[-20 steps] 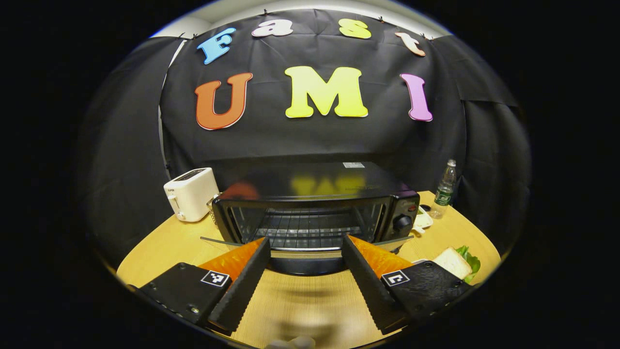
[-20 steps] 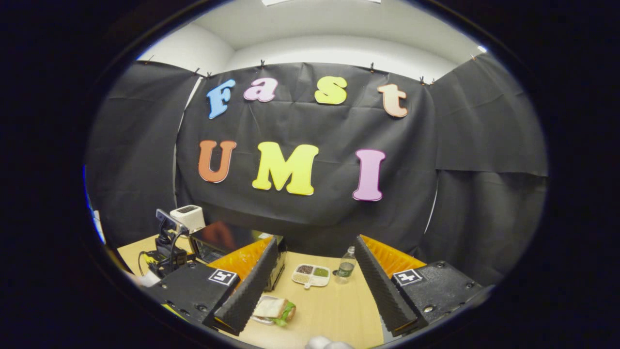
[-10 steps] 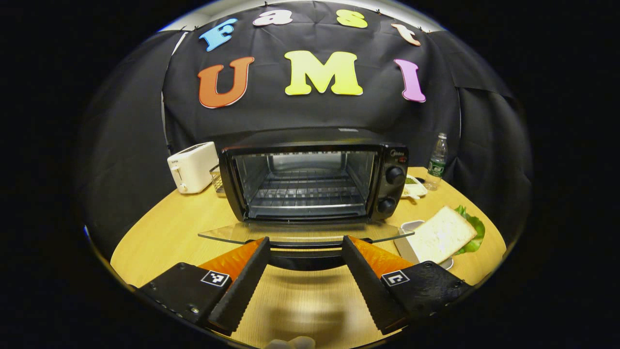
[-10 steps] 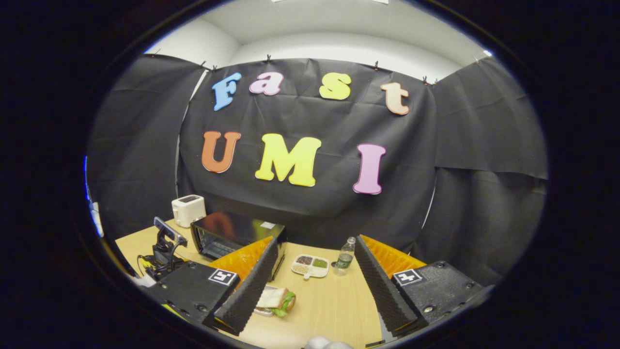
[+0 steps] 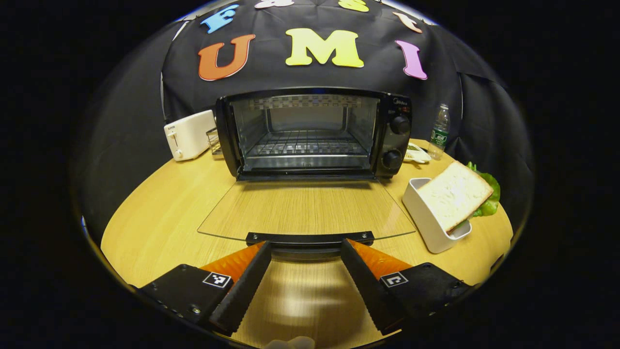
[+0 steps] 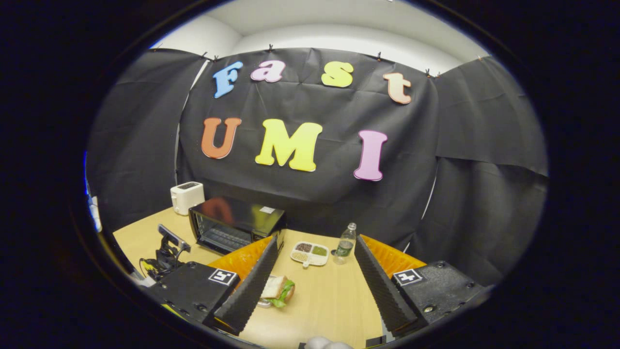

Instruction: Open the electric oven with the left hand, put the food in, and close the electric oven.

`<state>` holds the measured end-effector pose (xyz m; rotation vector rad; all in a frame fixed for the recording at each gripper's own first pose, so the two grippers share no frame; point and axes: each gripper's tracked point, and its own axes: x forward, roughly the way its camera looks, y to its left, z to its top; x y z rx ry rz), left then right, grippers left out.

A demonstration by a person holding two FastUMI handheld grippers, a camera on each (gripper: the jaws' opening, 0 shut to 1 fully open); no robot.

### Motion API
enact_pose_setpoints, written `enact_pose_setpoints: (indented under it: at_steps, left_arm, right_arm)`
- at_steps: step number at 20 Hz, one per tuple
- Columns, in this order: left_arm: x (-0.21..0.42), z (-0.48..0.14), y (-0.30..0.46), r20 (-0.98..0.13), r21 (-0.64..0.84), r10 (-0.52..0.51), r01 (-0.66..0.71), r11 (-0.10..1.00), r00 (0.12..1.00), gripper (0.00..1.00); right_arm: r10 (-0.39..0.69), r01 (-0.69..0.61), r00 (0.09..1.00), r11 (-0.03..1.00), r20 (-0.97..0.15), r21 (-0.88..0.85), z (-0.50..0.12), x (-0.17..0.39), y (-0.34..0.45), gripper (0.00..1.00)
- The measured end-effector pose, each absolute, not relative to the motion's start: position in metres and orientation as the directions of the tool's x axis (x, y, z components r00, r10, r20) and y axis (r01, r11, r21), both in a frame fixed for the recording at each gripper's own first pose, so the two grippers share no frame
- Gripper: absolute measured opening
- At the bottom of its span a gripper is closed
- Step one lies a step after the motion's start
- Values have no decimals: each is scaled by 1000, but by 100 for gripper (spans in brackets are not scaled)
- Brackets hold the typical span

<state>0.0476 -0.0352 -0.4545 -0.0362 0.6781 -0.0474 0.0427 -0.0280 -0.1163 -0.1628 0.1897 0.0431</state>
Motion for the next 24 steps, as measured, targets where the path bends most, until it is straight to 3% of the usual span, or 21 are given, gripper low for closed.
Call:
enact_pose_setpoints:
  at_steps: [2,3,5,6,7,8,10,11,14,16,19,20,24]
  left_arm:
    - [48,-455,-35,-617,-46,-56,35,998,785,97]
    - [48,-455,-35,-615,-41,-54,36,999,786,96]
    - [52,-446,-32,-595,-36,-45,30,999,802,95]
    - [52,-439,-29,-585,-28,-34,21,999,810,96]
    - [53,-429,-26,-570,-29,-29,16,999,821,96]
    - [54,-416,-27,-553,-31,-32,17,999,833,96]
    - [55,-385,-21,-512,-17,-20,13,1000,859,96]
    - [54,-368,-19,-489,-13,-16,11,1000,872,95]
    - [52,-314,-18,-425,-21,-19,11,1000,905,96]
    - [49,-279,-16,-387,-17,-13,7,1000,922,96]
    - [48,-226,-16,-320,-6,-4,3,1000,948,96]
    - [47,-210,-16,-296,5,2,0,1000,955,95]
    - [46,-154,-18,-212,19,23,-19,1000,977,95]
  right_arm:
    - [25,-58,979,986,-203,-159,-122,44,-29,100]
    - [29,-62,978,986,-208,-155,-123,46,-29,95]
    - [29,-62,976,987,-216,-148,-125,51,-30,95]
    - [28,-61,975,988,-219,-145,-126,53,-31,100]
    - [30,-62,975,988,-221,-139,-127,55,-33,95]
    - [37,-68,973,989,-228,-130,-131,57,-34,100]
    - [40,-71,969,990,-245,-119,-140,62,-38,95]
    - [45,-75,966,991,-256,-111,-147,64,-40,100]
    - [59,-87,950,993,-307,-78,-177,71,-45,95]
    - [77,-101,928,994,-364,-46,-206,75,-46,100]
    - [111,-125,892,992,-439,-3,-250,80,-46,95]
    - [128,-137,879,990,-459,15,-265,81,-45,100]
    - [207,-188,812,978,-546,92,-317,91,-37,94]
